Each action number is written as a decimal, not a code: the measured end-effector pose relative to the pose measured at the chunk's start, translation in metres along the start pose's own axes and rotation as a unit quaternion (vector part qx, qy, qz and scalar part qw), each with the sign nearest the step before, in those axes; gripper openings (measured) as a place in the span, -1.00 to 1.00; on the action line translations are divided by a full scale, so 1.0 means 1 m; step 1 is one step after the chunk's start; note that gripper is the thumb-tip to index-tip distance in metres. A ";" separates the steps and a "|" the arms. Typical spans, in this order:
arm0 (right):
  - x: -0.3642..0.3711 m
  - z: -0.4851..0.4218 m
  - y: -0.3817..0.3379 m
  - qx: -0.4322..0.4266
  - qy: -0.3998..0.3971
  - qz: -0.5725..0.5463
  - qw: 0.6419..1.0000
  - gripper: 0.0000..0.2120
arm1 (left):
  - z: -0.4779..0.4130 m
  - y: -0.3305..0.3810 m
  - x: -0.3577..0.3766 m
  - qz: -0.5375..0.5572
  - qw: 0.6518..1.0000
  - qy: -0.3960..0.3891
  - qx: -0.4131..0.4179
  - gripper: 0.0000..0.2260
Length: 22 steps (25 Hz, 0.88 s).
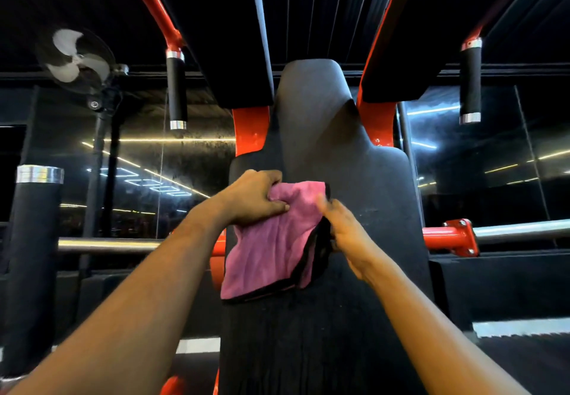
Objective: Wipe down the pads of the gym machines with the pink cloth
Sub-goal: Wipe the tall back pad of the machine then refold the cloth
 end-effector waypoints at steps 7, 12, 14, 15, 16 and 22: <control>-0.018 -0.019 0.015 -0.014 0.088 0.128 0.988 -0.73 | 0.023 -0.024 0.001 0.050 0.972 -0.200 -0.114 -0.77; -0.026 -0.024 0.018 0.049 0.074 0.241 0.966 -0.69 | 0.024 -0.044 0.018 0.017 0.957 -0.254 -0.136 -0.80; -0.038 -0.035 0.005 0.046 0.117 0.318 0.940 -0.67 | 0.005 -0.053 0.012 -0.034 0.970 -0.201 -0.133 -0.73; -0.045 -0.045 -0.005 0.046 0.143 0.352 0.924 -0.65 | -0.010 -0.055 0.008 -0.049 0.977 -0.162 -0.131 -0.73; -0.051 -0.060 -0.017 0.046 0.167 0.370 0.913 -0.66 | -0.028 -0.057 0.002 -0.057 0.984 -0.113 -0.129 -0.73; -0.051 -0.166 -0.081 -0.046 0.172 0.241 0.954 -0.85 | -0.123 -0.046 -0.001 -0.115 0.913 0.357 -0.161 -0.65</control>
Point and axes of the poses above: each hand's wrist, its own z-axis away from the middle knuckle, its own x-axis out of the palm, y = z × x, the point moved 3 cm from there along -z, towards the middle knuckle, and after that the axes turned 6 degrees about z, right-handed, at the moved point
